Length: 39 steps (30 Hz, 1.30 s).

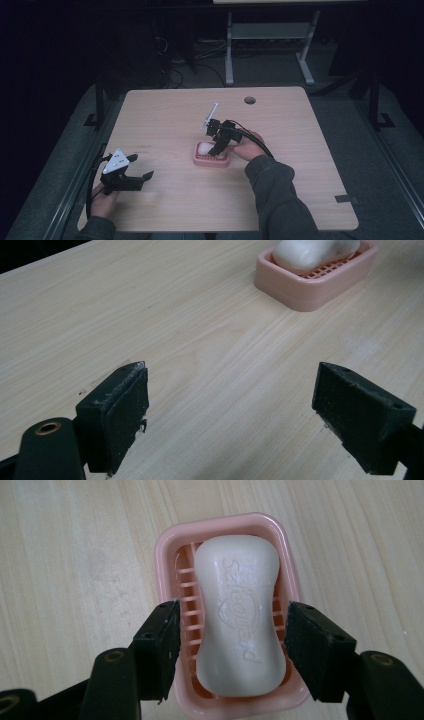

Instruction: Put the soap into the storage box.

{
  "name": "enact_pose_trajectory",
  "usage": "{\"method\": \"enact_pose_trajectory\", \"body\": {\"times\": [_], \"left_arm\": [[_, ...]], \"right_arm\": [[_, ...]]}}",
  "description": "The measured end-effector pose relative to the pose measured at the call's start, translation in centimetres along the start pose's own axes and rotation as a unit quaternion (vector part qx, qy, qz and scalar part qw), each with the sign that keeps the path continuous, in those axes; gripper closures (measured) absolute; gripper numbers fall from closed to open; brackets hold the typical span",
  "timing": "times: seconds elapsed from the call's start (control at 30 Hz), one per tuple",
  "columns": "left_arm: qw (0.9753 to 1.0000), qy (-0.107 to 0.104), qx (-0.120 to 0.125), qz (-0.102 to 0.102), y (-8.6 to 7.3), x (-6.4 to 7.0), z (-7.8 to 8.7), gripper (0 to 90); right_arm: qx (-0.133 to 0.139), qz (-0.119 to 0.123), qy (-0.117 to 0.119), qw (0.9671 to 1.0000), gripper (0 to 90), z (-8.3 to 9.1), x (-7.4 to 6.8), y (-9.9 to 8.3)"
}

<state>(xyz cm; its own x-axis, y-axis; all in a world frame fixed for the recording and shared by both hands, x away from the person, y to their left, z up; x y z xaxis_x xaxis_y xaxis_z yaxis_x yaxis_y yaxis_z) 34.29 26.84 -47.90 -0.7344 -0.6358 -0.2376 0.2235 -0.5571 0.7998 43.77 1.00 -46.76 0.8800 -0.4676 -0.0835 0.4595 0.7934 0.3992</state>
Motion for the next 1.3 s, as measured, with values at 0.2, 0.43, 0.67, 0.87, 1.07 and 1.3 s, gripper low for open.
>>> {"method": "enact_pose_trajectory", "body": {"times": [0.2, 0.43, 0.67, 0.87, 1.07, 1.3], "left_arm": [[1.0000, -0.001, -0.002, -0.002, 0.0, 0.1, -0.1, 14.4], [1.0000, -0.003, -0.005, -0.004, 0.0, 0.2, -0.1, 14.4], [1.0000, -0.003, -0.005, -0.004, 0.0, 0.2, -0.1, 14.4], [1.0000, -0.003, -0.005, -0.005, 0.0, 0.2, -0.1, 14.4], [1.0000, -0.002, -0.004, -0.006, 0.0, 0.2, 0.0, 14.4], [1.0000, -0.002, 0.000, -0.004, 0.1, 0.3, -0.1, 14.4]], "right_arm": [[0.015, -0.015, 0.005, 0.9998, 35.4, 0.9, 0.1, -0.4], [0.026, -0.020, 0.005, 0.9994, 33.9, 1.6, 0.3, -0.9], [0.035, -0.025, 0.005, 0.9991, 33.2, 2.2, 0.3, -1.2], [0.045, -0.028, 0.005, 0.9986, 33.2, 2.8, 0.4, -1.5], [0.047, -0.032, 0.005, 0.9984, 32.7, 3.1, 0.6, -1.9], [0.055, -0.032, 0.005, 0.9980, 31.5, 3.8, 0.6, -2.2]]}}
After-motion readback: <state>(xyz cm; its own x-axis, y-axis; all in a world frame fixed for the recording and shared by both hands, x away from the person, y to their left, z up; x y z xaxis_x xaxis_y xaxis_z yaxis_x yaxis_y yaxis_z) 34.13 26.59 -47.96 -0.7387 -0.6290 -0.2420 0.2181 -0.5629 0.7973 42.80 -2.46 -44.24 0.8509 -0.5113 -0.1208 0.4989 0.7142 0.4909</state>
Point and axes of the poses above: each handheld gripper's, and its own axes: z roughly backward along the jaws, y roughly out of its top, x roughly to its right, the point moved 8 cm from there along -z, roughly forward along the jaws, and after that the axes turned 11 degrees about -z, right-handed, at the moved point
